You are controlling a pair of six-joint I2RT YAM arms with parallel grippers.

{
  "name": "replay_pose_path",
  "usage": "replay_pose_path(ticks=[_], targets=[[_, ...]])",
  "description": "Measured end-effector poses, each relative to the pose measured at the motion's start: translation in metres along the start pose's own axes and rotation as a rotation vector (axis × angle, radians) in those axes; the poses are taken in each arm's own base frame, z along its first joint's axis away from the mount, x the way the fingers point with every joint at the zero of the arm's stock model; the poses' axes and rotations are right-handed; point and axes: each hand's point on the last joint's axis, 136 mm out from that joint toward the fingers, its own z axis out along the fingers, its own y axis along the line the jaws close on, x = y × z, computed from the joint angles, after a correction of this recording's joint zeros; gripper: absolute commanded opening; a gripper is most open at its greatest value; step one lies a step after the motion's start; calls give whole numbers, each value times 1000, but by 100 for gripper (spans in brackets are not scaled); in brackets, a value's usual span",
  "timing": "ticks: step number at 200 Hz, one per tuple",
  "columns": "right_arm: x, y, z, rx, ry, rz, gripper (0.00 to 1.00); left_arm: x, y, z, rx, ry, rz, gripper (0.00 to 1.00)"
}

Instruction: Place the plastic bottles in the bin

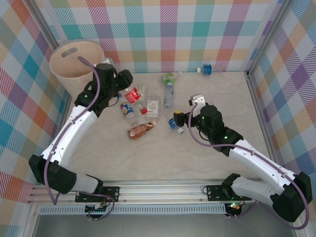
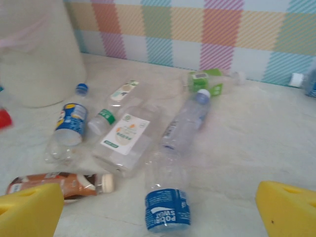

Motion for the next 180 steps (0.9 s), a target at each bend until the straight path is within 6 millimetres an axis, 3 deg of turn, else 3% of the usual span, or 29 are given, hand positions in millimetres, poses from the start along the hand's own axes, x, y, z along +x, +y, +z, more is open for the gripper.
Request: replay_pose_path(ticks=[60,112,139,180], targets=[[8,-15,2,90,25,32,100,-120,-12,-49,-75,-412,139,52],[8,-19,1,114,37,45,100,-200,-5,-83,-172,-677,208,53],[8,-19,0,115,43,54,100,-225,1,-77,-221,-745,243,52],[3,-19,-1,115,40,58,100,-247,21,-39,-311,-760,288,54]])
